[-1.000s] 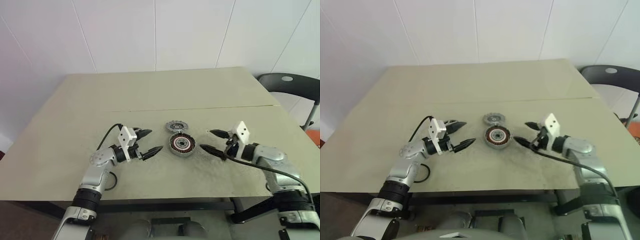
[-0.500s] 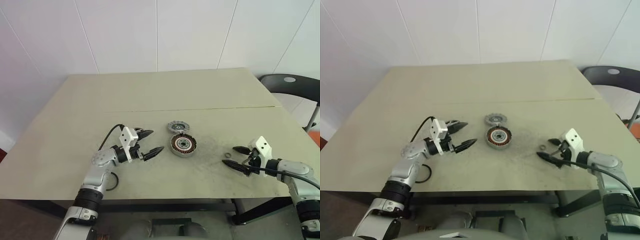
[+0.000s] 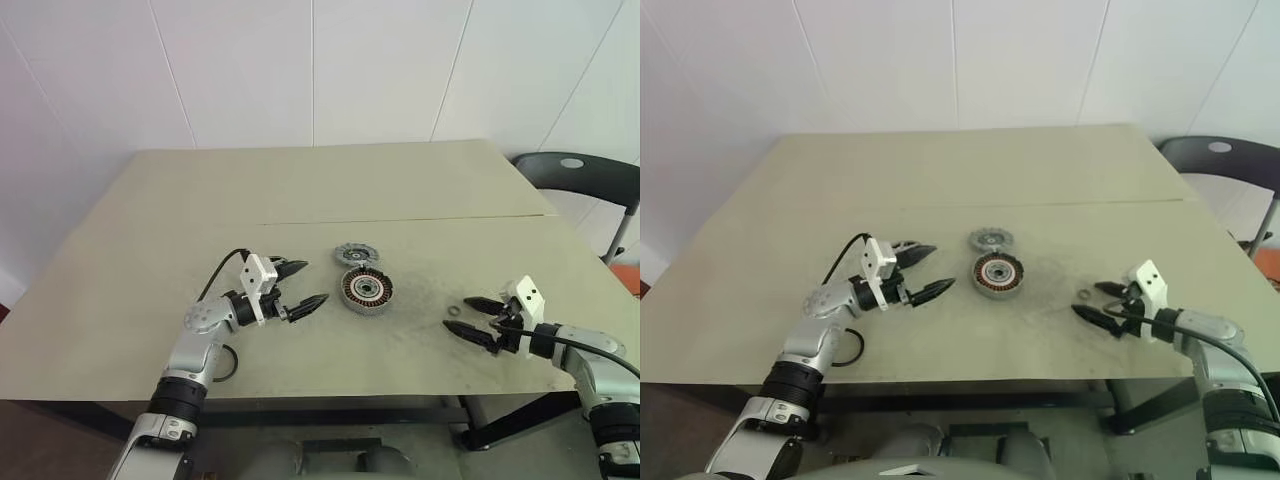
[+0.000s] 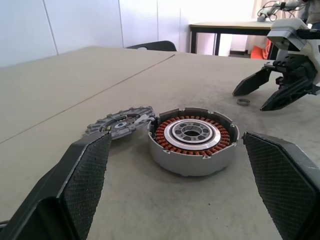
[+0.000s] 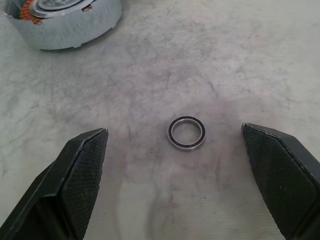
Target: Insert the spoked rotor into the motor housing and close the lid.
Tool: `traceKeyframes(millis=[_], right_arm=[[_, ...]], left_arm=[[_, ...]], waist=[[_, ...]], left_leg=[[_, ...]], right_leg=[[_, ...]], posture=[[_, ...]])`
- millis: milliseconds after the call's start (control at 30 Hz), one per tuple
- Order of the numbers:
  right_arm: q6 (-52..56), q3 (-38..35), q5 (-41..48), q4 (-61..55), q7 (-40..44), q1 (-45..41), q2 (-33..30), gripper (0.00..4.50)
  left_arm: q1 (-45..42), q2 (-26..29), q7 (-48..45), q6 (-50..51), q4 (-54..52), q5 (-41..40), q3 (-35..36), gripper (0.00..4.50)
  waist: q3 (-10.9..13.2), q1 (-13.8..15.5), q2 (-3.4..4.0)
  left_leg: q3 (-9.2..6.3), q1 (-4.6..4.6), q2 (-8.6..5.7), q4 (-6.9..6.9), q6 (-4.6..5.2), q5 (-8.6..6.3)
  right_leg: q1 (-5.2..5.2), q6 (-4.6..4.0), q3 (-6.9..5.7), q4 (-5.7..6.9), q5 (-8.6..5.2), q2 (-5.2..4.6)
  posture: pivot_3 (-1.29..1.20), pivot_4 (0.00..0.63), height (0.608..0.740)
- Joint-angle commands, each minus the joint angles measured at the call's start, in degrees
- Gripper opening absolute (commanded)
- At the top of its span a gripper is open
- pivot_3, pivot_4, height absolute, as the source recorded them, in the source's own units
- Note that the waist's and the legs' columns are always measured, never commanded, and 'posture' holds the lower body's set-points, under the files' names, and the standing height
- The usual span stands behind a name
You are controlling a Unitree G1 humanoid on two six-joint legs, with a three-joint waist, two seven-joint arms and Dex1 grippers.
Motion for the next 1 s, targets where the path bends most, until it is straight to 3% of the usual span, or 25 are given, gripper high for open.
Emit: traceKeyframes(millis=[33, 367, 500, 800, 1000], right_arm=[[0.0, 2.5, -1.9, 2.8, 0.8, 0.2, 1.4, 4.45], [-6.8, 4.7, -7.0, 8.9, -1.8, -2.7, 2.7, 4.45], [-4.4, 3.3, -4.1, 7.7, 0.0, -2.9, 4.1, 3.57], [-1.3, 2.7, -3.4, 4.1, -0.3, -2.8, 4.7, 0.75], [-1.6, 2.2, -3.6, 1.1, -2.9, -3.2, 5.6, 0.75]], left_arm=[[-0.9, 0.1, 0.4, -0.9, -0.7, 0.3, 0.2, 4.5], [-0.7, 0.3, 0.7, -1.1, -0.9, 0.5, 0.2, 4.5], [-0.7, 0.2, 0.9, -1.1, -0.9, 0.7, 0.2, 4.5], [-0.4, 0.3, 1.2, -1.3, -0.9, 1.0, 0.1, 4.5], [-0.4, 0.6, 1.1, -1.3, -0.9, 1.0, 0.3, 4.5]], waist=[[0.0, 0.0, -0.06], [-0.2, -0.1, -0.4], [-0.2, -0.1, -0.4], [-0.2, -0.2, -0.44], [-0.2, -0.2, -0.43]], left_leg=[[0.04, 0.0, 0.04, -0.01, 0.0, -0.01], [0.37, 0.58, 0.26, 0.14, -0.2, -0.14], [0.51, 0.8, 0.4, 0.07, -0.22, -0.16], [0.64, 0.76, 0.65, -0.7, -0.24, -0.17], [0.72, 0.77, 1.01, -0.68, -0.4, -0.29]], right_leg=[[-0.02, 0.0, 0.03, 0.0, 0.0, 0.04], [0.51, -0.08, 0.23, 0.0, -0.17, 0.17], [0.65, -0.1, 0.25, 0.0, -0.19, 0.17], [0.13, -0.09, 0.3, -0.16, 0.04, 0.31], [0.17, -0.14, 0.37, -0.33, 0.06, 0.65]], posture=[[0.0, 0.0, 0.74], [0.0, 0.0, 0.74], [0.0, 0.0, 0.74], [0.0, 0.0, 0.74], [0.0, 0.0, 0.74]])
